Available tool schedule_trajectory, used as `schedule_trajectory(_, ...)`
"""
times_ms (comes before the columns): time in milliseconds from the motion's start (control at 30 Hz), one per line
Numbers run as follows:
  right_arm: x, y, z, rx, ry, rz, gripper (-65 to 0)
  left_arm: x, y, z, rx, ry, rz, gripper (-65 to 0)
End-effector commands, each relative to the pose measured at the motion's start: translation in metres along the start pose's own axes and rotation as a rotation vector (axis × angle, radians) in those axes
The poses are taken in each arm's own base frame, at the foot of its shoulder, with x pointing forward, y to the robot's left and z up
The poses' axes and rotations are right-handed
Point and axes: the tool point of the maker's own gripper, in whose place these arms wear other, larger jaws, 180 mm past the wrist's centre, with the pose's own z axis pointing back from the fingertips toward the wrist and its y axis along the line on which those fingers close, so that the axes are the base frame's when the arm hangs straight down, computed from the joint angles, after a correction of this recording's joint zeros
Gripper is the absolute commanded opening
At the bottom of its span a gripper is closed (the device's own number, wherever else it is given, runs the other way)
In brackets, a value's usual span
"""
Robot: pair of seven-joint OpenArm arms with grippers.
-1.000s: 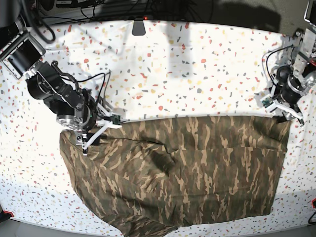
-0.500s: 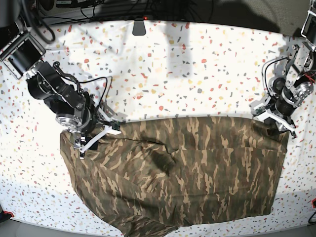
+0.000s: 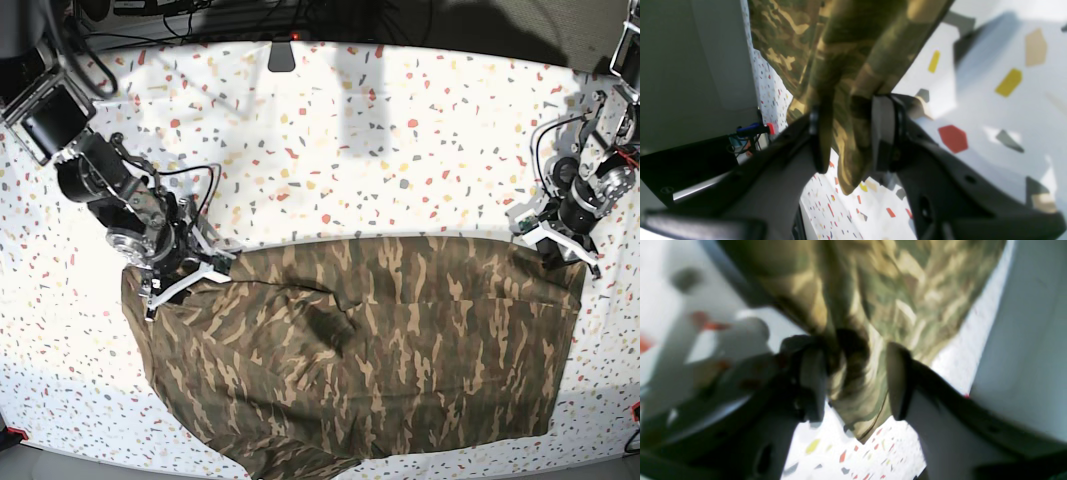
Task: Fold the T-shirt properly
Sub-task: 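Grasp the folded edge with both grippers and lift it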
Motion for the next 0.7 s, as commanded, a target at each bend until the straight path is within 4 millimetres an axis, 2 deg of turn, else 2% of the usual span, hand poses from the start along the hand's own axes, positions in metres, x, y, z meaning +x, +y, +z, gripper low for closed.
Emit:
schedule_trajectory(0,-0.006,-0.012,0.000,-0.030,0.020,0.001,-39.0,-0.011,0.000,0.002,-0.015,0.027,-0.018,-46.6)
schedule_trajectory(133,0.002,-0.012,-0.002,-0.033,0.017,0.006,-39.0,-0.011,-0.001,0.002,-0.016,0.028,-0.018,-47.9)
schedule_trajectory(267,0.002,-0.013,-0.001,-0.036,0.024,0.007,-40.2,-0.011,0.000,0.002,-0.016,0.028,-0.018,-55.3)
schedule_trajectory(300,0.000,-0.013,-0.001,-0.036,0.034,0.007,-44.2,-0.011,0.000,0.002,-0.016,0.028,-0.018,-57.5)
schedule_trajectory(400,-0.006,-0.013,-0.001,-0.035,0.067,0.003,-64.9,-0.011,0.000,0.002,-0.016,0.028,-0.018,-65.0)
schedule_trajectory(667,-0.016,-0.012,0.001,-0.034,0.122,-0.002,-65.0,-0.025,0.000,0.003,-0.013,0.109,-0.019,-65.0)
